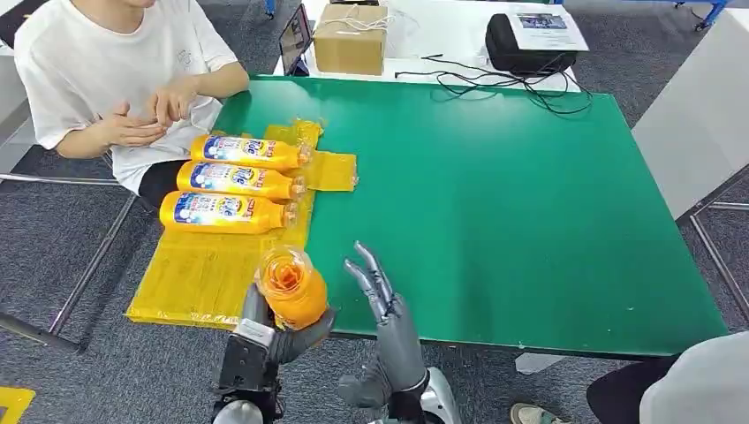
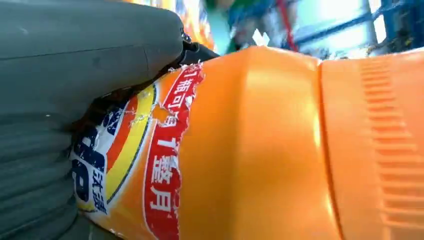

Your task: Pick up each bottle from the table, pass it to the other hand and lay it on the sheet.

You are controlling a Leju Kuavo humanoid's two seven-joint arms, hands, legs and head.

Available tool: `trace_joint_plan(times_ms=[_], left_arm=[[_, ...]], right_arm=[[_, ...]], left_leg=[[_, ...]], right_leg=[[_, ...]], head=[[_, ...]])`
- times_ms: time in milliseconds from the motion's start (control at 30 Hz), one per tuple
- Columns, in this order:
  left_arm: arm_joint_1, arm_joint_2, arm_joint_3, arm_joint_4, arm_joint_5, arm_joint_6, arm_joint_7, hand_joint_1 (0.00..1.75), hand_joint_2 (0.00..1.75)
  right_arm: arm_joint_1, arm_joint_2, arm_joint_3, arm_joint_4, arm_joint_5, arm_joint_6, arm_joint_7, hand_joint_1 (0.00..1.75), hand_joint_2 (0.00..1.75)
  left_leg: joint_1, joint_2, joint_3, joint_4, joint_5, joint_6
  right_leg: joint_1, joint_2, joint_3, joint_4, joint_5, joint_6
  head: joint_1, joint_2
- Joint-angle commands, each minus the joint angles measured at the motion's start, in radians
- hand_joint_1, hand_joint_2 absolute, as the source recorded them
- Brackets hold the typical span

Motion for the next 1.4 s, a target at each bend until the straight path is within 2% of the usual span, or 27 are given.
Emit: trace_joint_plan(times_ms=[33, 167, 333, 433, 533, 700, 900, 933, 967, 1000, 1067, 1100, 1133, 1400], left_arm=[[-0.077, 0.031, 0.175, 0.121, -0.340, 0.087, 0.113, 1.75, 1.75], [-0.142, 0.035, 0.272, 0.277, -0.476, 0.094, 0.176, 1.75, 1.75], [-0.222, 0.081, 0.323, 0.420, -0.703, 0.100, 0.278, 1.75, 1.75], [-0.291, 0.106, 0.330, 0.522, -0.815, 0.048, 0.344, 1.75, 1.75], [-0.341, 0.114, 0.330, 0.605, -0.835, -0.009, 0.363, 1.75, 1.75], [-0.341, 0.114, 0.330, 0.605, -0.835, -0.009, 0.363, 1.75, 1.75], [-0.452, 0.135, 0.306, 0.798, -0.897, -0.120, 0.396, 1.75, 1.75], [-0.460, 0.138, 0.298, 0.817, -0.902, -0.135, 0.388, 0.38, 1.75], [-0.460, 0.143, 0.285, 0.820, -0.904, -0.163, 0.375, 0.07, 1.75], [-0.456, 0.146, 0.280, 0.816, -0.902, -0.176, 0.366, 0.02, 1.75], [-0.436, 0.169, 0.245, 0.784, -0.888, -0.274, 0.326, 0.00, 1.75], [-0.436, 0.169, 0.245, 0.784, -0.888, -0.274, 0.326, 0.00, 1.75], [-0.414, 0.197, 0.203, 0.746, -0.892, -0.338, 0.319, 0.00, 1.75], [-0.389, 0.228, 0.152, 0.715, -0.882, -0.384, 0.298, 0.00, 1.75]], right_arm=[[0.070, -0.010, -0.053, -0.046, -0.174, -0.011, -0.003, 0.00, 0.00], [0.067, -0.013, -0.048, -0.046, -0.226, -0.006, -0.003, 0.00, 0.00], [0.074, -0.022, -0.034, -0.066, -0.284, -0.018, -0.003, 0.00, 0.00], [0.081, 0.000, -0.049, -0.059, -0.280, 0.010, -0.003, 0.00, 0.00], [0.072, 0.011, -0.062, -0.048, -0.284, 0.033, -0.003, 0.00, 0.00], [0.072, 0.011, -0.062, -0.048, -0.284, 0.033, -0.003, 0.00, 0.00], [0.060, 0.051, -0.116, 0.003, -0.328, 0.092, -0.003, 0.00, 0.00], [0.061, 0.056, -0.127, 0.013, -0.336, 0.094, -0.003, 0.00, 0.00], [0.064, 0.061, -0.140, 0.023, -0.349, 0.102, -0.003, 0.00, 0.00], [0.065, 0.062, -0.145, 0.027, -0.353, 0.105, -0.003, 0.00, 0.00], [0.066, 0.067, -0.164, 0.038, -0.368, 0.115, -0.003, 0.00, 0.00], [0.066, 0.067, -0.164, 0.038, -0.368, 0.115, -0.003, 0.00, 0.00], [0.064, 0.070, -0.176, 0.045, -0.373, 0.123, -0.003, 0.00, 0.00], [0.062, 0.078, -0.186, 0.057, -0.377, 0.122, -0.003, 0.00, 0.00]], left_leg=[[0.001, -0.003, 0.005, -0.001, -0.001, -0.002], [0.001, -0.002, 0.004, -0.002, 0.000, -0.002], [0.001, -0.002, 0.006, -0.002, 0.000, -0.002], [0.002, -0.003, 0.005, -0.002, 0.000, -0.002], [0.002, -0.003, 0.006, -0.001, -0.001, -0.002], [0.001, 0.000, 0.006, -0.001, 0.000, -0.002], [0.002, -0.001, 0.009, -0.001, 0.000, -0.003], [0.001, -0.001, 0.008, -0.002, 0.001, -0.003], [0.002, 0.000, 0.010, -0.002, 0.000, -0.003], [0.001, 0.000, 0.009, -0.002, 0.000, -0.003], [0.001, 0.000, 0.010, -0.002, 0.000, -0.003], [0.002, 0.001, 0.011, -0.002, 0.000, -0.003], [0.001, 0.002, 0.011, -0.002, 0.000, -0.003], [0.002, 0.003, 0.013, -0.002, 0.000, -0.004]], right_leg=[[0.001, -0.001, 0.005, -0.001, -0.002, -0.002], [0.001, 0.000, 0.004, -0.002, -0.001, -0.002], [0.001, 0.000, 0.006, -0.002, -0.001, -0.002], [0.001, 0.000, 0.005, -0.001, -0.001, -0.002], [0.001, 0.000, 0.007, -0.001, -0.002, -0.002], [0.001, 0.002, 0.006, -0.001, 0.000, -0.002], [0.002, 0.002, 0.009, -0.001, 0.000, -0.003], [0.001, 0.002, 0.008, -0.001, 0.000, -0.002], [0.001, 0.003, 0.009, -0.001, 0.000, -0.003], [0.001, 0.003, 0.009, -0.001, 0.000, -0.002], [0.001, 0.003, 0.009, -0.001, 0.000, -0.002], [0.001, 0.004, 0.010, -0.001, 0.000, -0.003], [0.001, 0.004, 0.009, -0.001, 0.000, -0.003], [0.001, 0.007, 0.013, -0.001, 0.000, -0.003]], head=[[0.000, 0.000], [0.000, 0.000], [0.000, 0.000], [0.000, 0.000], [0.000, 0.000], [0.000, 0.000], [0.000, 0.000], [0.000, 0.000], [0.000, 0.000], [0.000, 0.000], [0.000, 0.000], [0.000, 0.000], [0.000, 0.000], [0.000, 0.000]])
